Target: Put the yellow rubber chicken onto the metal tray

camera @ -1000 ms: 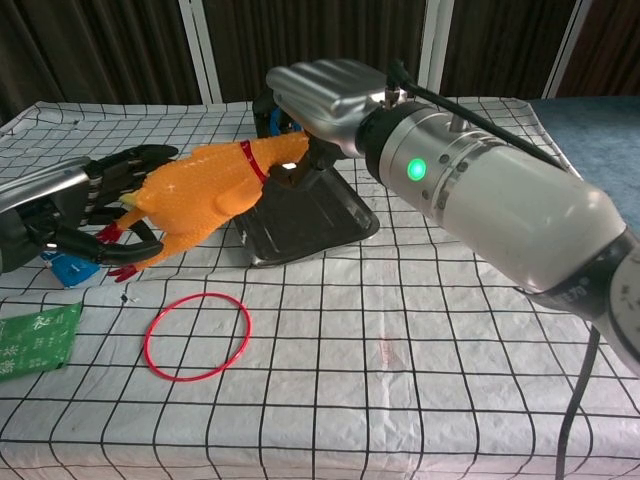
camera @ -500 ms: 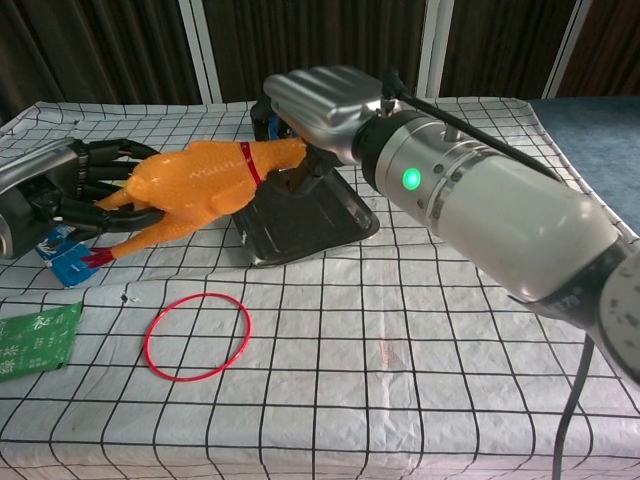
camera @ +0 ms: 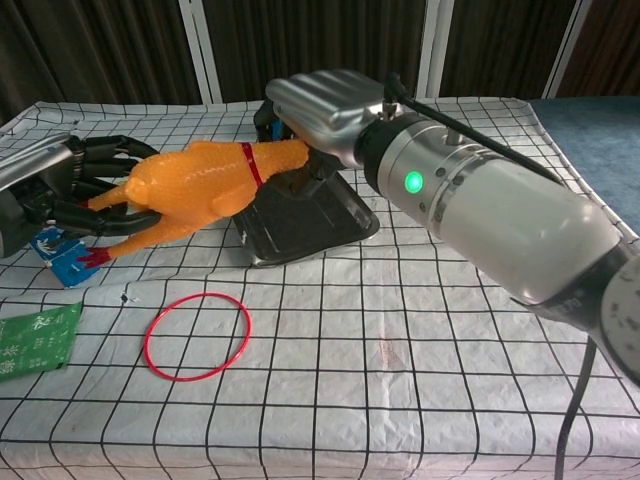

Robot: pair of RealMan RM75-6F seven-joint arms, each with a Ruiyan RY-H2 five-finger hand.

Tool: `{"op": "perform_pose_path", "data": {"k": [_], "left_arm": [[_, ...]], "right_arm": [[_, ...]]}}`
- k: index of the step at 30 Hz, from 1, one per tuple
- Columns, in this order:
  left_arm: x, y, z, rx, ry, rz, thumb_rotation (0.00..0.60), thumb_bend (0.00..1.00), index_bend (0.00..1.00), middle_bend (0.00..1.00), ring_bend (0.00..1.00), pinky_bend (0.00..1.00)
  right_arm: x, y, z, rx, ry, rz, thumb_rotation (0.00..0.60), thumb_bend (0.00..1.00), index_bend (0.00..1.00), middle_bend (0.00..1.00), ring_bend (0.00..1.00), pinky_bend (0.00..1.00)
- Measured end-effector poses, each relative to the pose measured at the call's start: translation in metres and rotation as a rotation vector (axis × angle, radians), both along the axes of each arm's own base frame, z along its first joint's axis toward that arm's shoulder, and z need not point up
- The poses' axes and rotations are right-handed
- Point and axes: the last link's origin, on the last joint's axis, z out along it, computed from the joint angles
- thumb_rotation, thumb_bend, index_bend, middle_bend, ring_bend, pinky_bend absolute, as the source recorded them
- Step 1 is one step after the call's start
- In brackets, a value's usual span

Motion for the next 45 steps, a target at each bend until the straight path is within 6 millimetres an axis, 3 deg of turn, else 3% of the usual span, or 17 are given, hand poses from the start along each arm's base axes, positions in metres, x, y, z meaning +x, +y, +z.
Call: {"op": "perform_pose_path", "data": {"k": [1, 3, 5, 8, 15, 23, 38, 42, 45], "left_arm": [[-0.002, -0.001, 0.000, -0.014, 0.018, -0.015, 0.600, 0.30, 0.03, 0.12, 0.15, 0.53], [-0.009, -0.002, 0.004, -0.031, 0.040, -0.022, 0.600, 0.26, 0.00, 0.01, 0.01, 0.33], [-0.017, -0.001, 0.010, -0.026, 0.057, -0.022, 0.600, 0.25, 0.00, 0.00, 0.00, 0.22], [-0.027, 0.001, 0.019, 0.006, 0.069, -0.015, 0.600, 0.23, 0.00, 0.00, 0.00, 0.16], [-0.055, 0.001, 0.047, 0.093, 0.154, 0.016, 0.600, 0.23, 0.00, 0.00, 0.00, 0.12], [-0.092, -0.010, 0.085, 0.206, 0.235, 0.106, 0.600, 0.23, 0.00, 0.00, 0.00, 0.11], [-0.118, -0.015, 0.096, 0.195, 0.218, 0.158, 0.600, 0.24, 0.00, 0.00, 0.00, 0.10], [-0.121, -0.015, 0.096, 0.189, 0.217, 0.165, 0.600, 0.25, 0.00, 0.00, 0.00, 0.10], [-0.123, -0.016, 0.096, 0.187, 0.218, 0.168, 0.600, 0.25, 0.00, 0.00, 0.00, 0.10]], "right_arm": [[-0.001, 0.000, 0.001, -0.001, -0.002, 0.000, 0.600, 0.54, 0.94, 0.74, 0.67, 0.73], [-0.003, -0.001, 0.005, -0.005, -0.005, 0.001, 0.600, 0.54, 0.94, 0.74, 0.67, 0.73], [-0.006, -0.001, 0.008, -0.008, -0.007, 0.002, 0.600, 0.54, 0.94, 0.74, 0.67, 0.73], [-0.011, -0.003, 0.014, -0.013, -0.014, 0.000, 0.600, 0.54, 0.94, 0.74, 0.67, 0.73], [-0.022, -0.013, 0.027, -0.040, -0.029, -0.025, 0.600, 0.54, 0.94, 0.74, 0.67, 0.73], [-0.036, -0.033, 0.025, -0.103, -0.026, -0.075, 0.600, 0.54, 0.94, 0.74, 0.67, 0.73], [-0.053, -0.081, -0.035, -0.250, -0.142, -0.242, 0.600, 0.54, 0.92, 0.74, 0.65, 0.71], [-0.051, -0.084, -0.051, -0.223, -0.192, -0.269, 0.600, 0.54, 0.86, 0.74, 0.61, 0.68], [-0.049, -0.084, -0.060, -0.185, -0.196, -0.287, 0.600, 0.54, 0.72, 0.66, 0.52, 0.61]]}}
